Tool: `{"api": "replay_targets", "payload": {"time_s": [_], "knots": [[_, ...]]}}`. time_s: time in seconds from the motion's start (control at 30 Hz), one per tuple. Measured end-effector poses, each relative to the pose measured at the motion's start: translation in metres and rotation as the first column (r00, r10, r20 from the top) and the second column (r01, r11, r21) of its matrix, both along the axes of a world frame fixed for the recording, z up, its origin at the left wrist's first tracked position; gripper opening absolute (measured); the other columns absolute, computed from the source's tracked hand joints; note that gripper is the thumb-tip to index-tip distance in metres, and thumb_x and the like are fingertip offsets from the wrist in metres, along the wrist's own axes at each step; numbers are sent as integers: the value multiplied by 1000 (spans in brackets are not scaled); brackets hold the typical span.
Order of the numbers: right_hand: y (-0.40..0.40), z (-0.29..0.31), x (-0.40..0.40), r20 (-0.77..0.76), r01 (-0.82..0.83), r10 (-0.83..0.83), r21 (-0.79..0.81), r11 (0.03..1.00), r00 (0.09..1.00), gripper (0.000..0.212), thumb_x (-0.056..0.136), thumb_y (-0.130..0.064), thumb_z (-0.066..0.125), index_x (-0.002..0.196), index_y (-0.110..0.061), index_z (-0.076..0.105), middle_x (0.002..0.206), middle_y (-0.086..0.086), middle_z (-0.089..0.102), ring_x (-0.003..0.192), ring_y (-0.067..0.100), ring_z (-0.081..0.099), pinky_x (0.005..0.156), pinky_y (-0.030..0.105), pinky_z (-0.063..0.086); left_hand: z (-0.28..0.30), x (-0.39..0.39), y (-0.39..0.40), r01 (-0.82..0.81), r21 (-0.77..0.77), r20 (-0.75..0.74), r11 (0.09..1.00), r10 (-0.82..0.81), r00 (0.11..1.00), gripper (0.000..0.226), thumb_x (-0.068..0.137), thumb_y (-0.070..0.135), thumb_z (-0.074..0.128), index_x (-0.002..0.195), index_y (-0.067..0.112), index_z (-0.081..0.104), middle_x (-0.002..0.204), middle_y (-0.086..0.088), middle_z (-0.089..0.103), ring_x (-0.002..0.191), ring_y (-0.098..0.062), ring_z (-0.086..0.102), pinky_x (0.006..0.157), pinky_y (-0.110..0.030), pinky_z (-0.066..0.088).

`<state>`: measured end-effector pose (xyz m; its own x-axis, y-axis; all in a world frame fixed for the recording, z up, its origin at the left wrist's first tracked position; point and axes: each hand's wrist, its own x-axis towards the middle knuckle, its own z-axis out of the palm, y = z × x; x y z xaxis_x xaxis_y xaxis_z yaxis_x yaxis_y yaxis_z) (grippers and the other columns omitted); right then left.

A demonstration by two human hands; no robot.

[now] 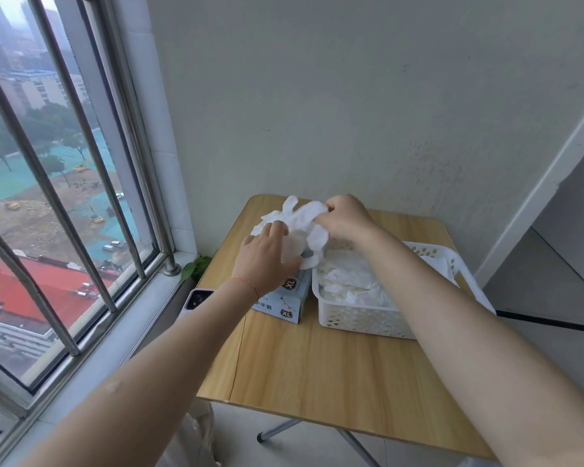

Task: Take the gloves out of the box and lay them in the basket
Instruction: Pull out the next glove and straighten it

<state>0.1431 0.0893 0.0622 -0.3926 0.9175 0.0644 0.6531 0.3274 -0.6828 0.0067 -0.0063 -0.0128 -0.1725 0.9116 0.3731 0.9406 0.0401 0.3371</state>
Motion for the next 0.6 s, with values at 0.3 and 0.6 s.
{"api": "replay_targets", "payload": {"time_s": [0.3, 0.6], "knots": [[8, 11, -41, -185, 42, -44, -12, 999, 982, 35, 82, -3, 55, 56, -14, 35, 58, 1, 32, 55, 18, 31, 51, 25, 31, -14, -8, 0, 25, 4, -115, 1000, -25, 993, 31, 94, 41, 52, 118, 25, 64, 111, 1, 55, 96, -22, 55, 96, -33, 37], [17, 32, -46, -501, 186, -112, 100, 978, 858, 21, 86, -6, 49, 84, 12, 60, 68, 6, 49, 65, 15, 41, 59, 26, 33, -15, -13, -3, 34, -133, -95, 991, -47, 994, 28, 94, 42, 47, 98, 34, 73, 106, 3, 52, 104, -21, 46, 96, -31, 32]]}}
